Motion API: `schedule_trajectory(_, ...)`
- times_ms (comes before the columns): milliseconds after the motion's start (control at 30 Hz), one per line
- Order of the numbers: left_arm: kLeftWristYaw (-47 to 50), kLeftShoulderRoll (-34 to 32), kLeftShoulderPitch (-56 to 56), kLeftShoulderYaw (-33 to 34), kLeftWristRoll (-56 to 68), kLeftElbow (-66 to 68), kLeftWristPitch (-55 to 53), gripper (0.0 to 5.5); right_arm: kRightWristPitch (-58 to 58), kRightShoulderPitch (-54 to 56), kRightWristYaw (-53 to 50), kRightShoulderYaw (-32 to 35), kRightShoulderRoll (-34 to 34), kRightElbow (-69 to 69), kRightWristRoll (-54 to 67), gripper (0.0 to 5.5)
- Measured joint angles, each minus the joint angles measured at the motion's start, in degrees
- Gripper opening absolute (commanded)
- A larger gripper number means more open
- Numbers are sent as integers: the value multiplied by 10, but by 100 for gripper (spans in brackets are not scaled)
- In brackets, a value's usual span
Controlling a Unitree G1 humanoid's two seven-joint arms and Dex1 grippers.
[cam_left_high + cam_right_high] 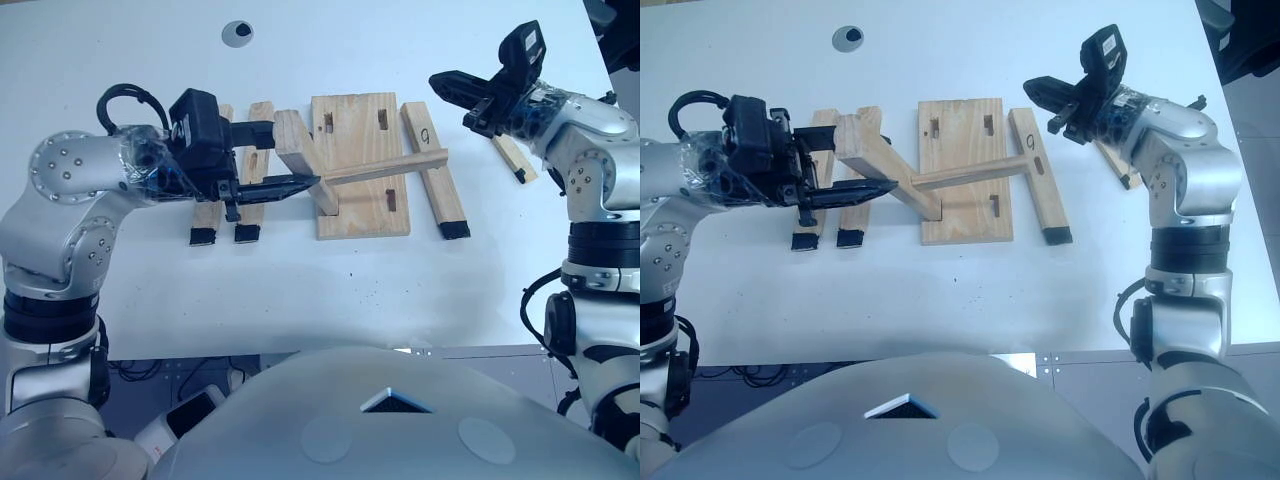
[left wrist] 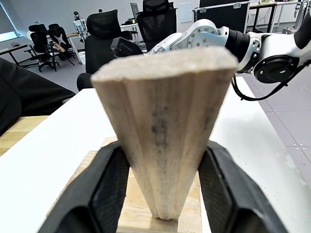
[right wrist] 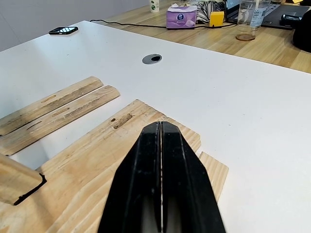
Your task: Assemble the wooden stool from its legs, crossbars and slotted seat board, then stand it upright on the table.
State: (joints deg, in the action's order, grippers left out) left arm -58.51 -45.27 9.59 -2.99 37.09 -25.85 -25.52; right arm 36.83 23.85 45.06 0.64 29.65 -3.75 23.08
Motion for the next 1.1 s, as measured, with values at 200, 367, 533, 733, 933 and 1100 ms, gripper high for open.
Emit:
schedule_trajectory(200,-5,-22,51,-42,-18,24,-7,201,1,-11,-11,-1,-3,10,1,0)
schedule_trajectory(367,-5,-23,65,-65,-32,45,21,248,-1,-17,-25,-1,-22,11,1,0)
schedule_trajectory(533,9,-33,45,-54,-66,105,-48,329,-6,-16,-36,16,-25,9,3,0)
schedule_trajectory(733,84,-44,35,-8,-109,133,-114,345,-14,-16,-51,22,-44,8,3,0)
schedule_trajectory(933,333,129,-31,62,-92,54,-287,345,-28,-28,-81,36,-45,4,-1,0)
schedule_trajectory(1100,392,158,-76,63,-107,30,-337,345,-42,-34,-104,41,-46,-11,-5,0)
